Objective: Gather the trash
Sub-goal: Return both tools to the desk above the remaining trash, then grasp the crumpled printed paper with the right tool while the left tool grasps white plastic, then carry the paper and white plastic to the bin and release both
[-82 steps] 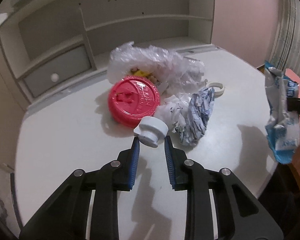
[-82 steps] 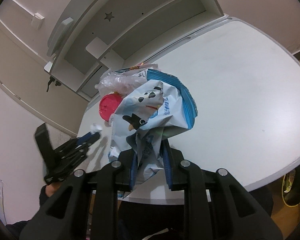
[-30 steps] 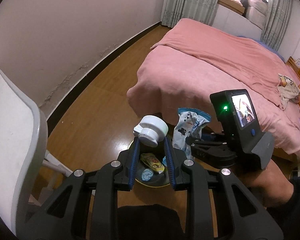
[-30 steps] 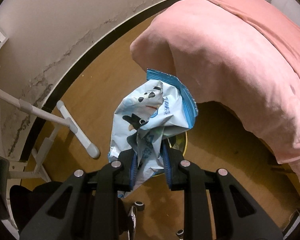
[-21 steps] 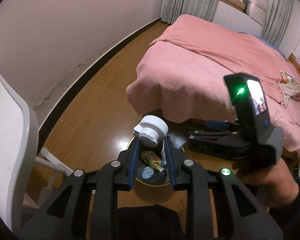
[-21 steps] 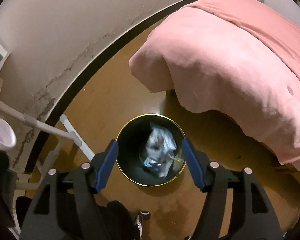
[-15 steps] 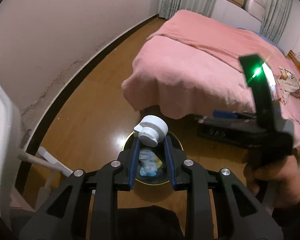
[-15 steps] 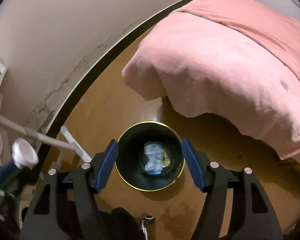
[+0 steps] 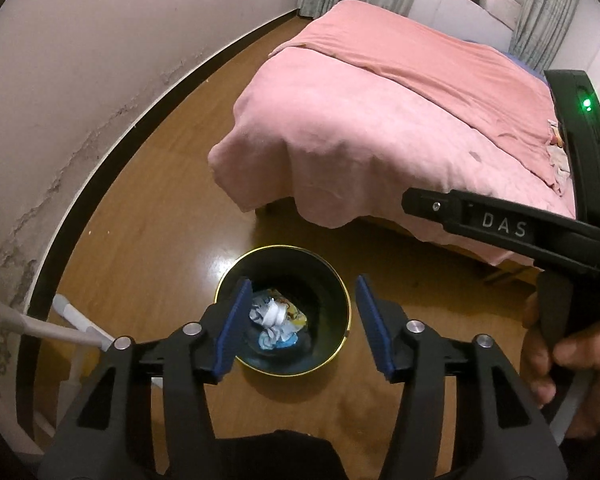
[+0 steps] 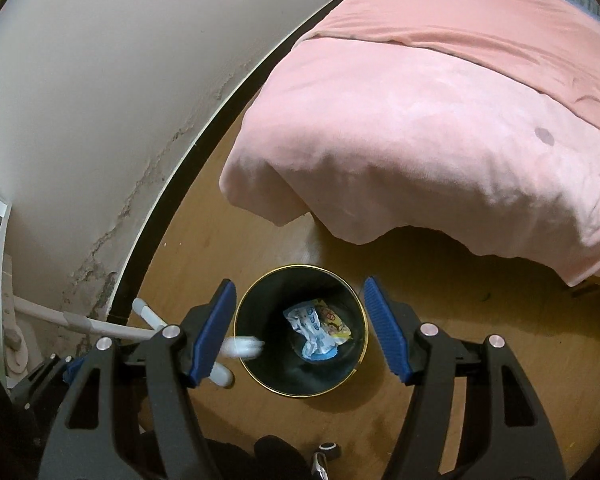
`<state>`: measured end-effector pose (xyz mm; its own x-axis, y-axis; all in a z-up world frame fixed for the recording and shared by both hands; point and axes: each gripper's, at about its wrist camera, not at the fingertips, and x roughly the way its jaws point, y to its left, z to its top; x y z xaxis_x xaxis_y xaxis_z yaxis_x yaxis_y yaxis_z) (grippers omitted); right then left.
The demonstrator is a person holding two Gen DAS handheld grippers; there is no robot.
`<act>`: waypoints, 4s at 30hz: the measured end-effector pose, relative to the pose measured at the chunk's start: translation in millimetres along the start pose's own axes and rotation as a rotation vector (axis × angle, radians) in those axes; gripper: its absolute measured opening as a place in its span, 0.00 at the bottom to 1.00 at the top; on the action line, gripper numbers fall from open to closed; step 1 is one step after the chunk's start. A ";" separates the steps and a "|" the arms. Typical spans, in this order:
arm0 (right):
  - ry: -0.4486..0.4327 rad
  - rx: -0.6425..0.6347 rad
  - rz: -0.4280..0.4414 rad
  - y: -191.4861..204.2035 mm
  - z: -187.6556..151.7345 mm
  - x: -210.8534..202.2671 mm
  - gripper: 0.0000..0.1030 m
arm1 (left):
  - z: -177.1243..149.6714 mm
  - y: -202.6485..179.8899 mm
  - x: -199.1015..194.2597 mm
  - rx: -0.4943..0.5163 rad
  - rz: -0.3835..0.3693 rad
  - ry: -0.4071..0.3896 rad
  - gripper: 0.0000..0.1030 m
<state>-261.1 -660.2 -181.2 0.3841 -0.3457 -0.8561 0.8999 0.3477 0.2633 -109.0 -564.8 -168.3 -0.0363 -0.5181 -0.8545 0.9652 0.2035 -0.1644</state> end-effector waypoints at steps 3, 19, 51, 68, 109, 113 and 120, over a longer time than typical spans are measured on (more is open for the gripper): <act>0.005 -0.011 0.002 2.7 -2.2 0.2 0.63 | -0.3 -0.2 -7.3 0.002 0.006 -0.016 0.60; -0.048 -0.266 0.070 96.8 -32.5 -50.2 0.71 | -70.8 66.8 -197.4 -0.096 0.198 -0.243 0.93; 0.224 -0.879 0.622 553.8 -294.7 -120.5 0.60 | -376.8 287.1 -430.1 -0.750 0.635 -0.380 0.93; 0.214 -0.938 0.625 538.6 -287.9 -125.3 0.38 | -344.1 299.5 -406.5 -0.718 0.636 -0.354 0.93; -0.083 -0.467 0.030 153.0 -40.4 -55.7 0.38 | -86.1 88.2 -228.7 -0.195 0.255 -0.332 0.36; -0.018 -0.430 -0.032 118.3 -26.6 -11.6 0.38 | -56.7 57.2 -182.6 -0.136 0.190 -0.297 0.36; 0.177 -0.415 -0.069 84.8 -31.9 45.6 0.39 | -32.9 31.4 -119.5 -0.073 0.153 -0.215 0.36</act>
<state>-173.9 -618.7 -212.1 0.2520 -0.2385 -0.9379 0.7493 0.6614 0.0332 -82.9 -469.1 -87.6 0.1719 -0.6398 -0.7491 0.9338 0.3481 -0.0829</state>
